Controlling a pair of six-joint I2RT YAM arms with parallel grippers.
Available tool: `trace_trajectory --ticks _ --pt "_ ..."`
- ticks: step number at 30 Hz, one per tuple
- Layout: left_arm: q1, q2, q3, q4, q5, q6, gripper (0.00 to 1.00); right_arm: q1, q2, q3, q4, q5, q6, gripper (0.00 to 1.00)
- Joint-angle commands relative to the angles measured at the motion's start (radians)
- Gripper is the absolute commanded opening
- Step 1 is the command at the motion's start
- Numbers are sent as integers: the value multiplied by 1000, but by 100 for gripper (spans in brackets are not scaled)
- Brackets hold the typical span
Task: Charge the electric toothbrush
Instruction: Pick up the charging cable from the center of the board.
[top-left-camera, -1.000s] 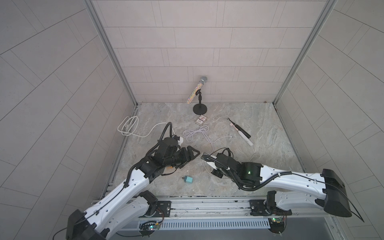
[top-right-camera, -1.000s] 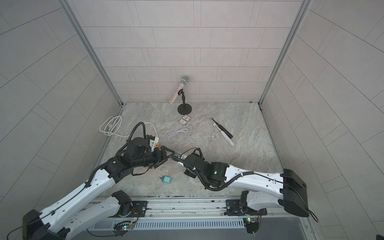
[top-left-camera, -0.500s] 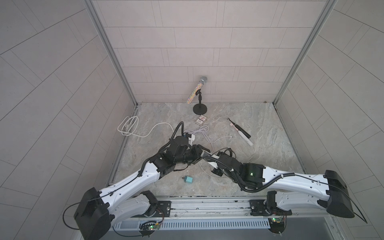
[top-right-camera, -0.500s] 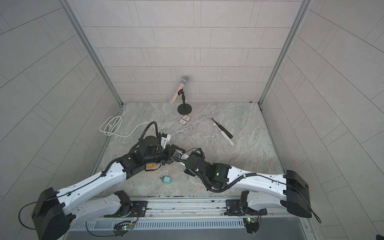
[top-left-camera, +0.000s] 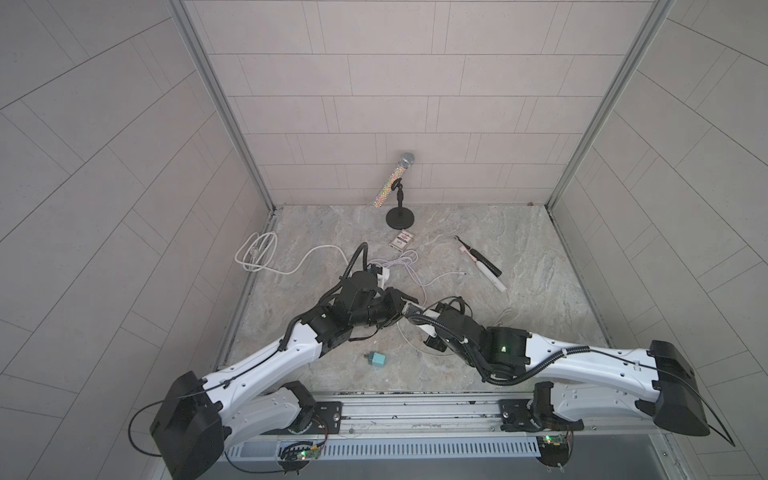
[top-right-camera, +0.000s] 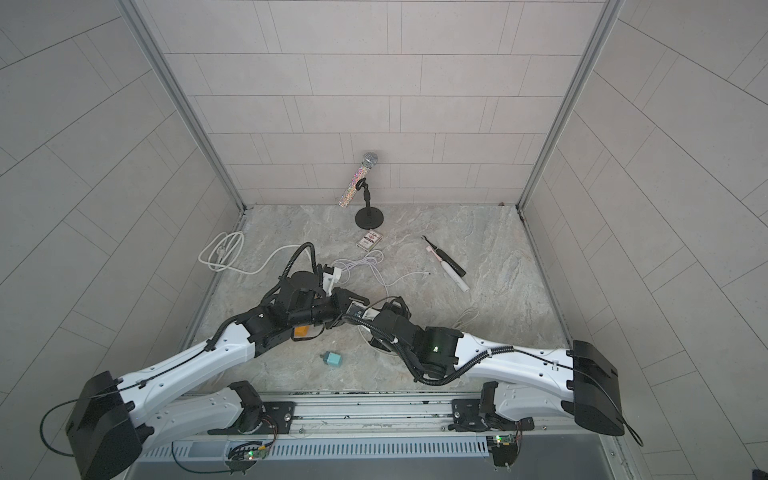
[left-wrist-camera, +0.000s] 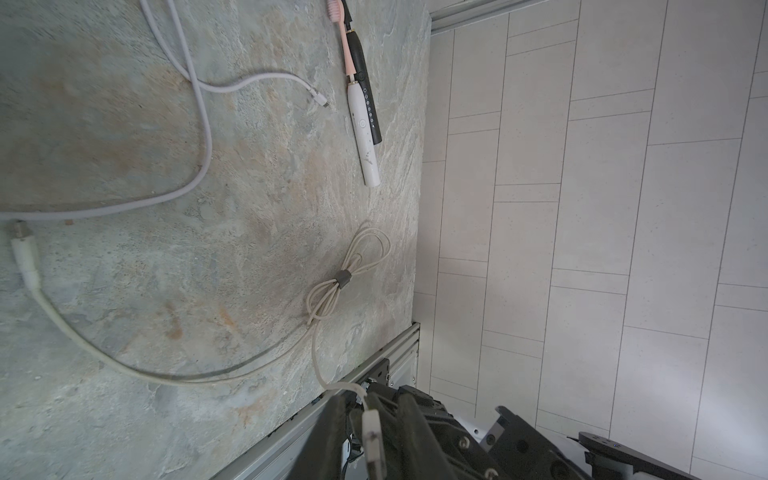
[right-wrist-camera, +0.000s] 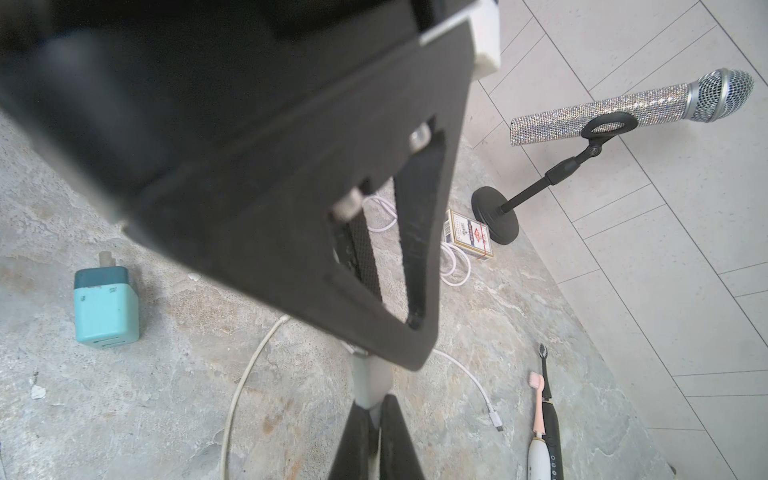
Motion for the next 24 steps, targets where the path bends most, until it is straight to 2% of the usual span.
trace_trajectory --ticks 1,8,10,16,18,20,22,24 --pt "-4 -10 9 19 -2 -1 23 6 5 12 3 14 -24 0" --pt "-5 -16 -3 41 1 -11 11 6 11 22 -20 12 -16 3" --pt "-5 -20 -3 45 2 -11 9 5 10 28 -32 11 -11 11" --pt "-1 -28 2 58 -5 10 1 4 -36 64 -129 -22 61 44" --pt "3 -35 5 77 -6 40 0 -2 -74 92 -202 -107 107 48" --pt "8 -49 7 94 -11 88 0 -18 -117 117 -274 -194 163 56" --pt "15 -69 5 109 -4 142 0 -71 -160 145 -341 -325 232 59" --pt "25 -93 -4 136 25 188 0 -172 -202 162 -381 -517 323 61"
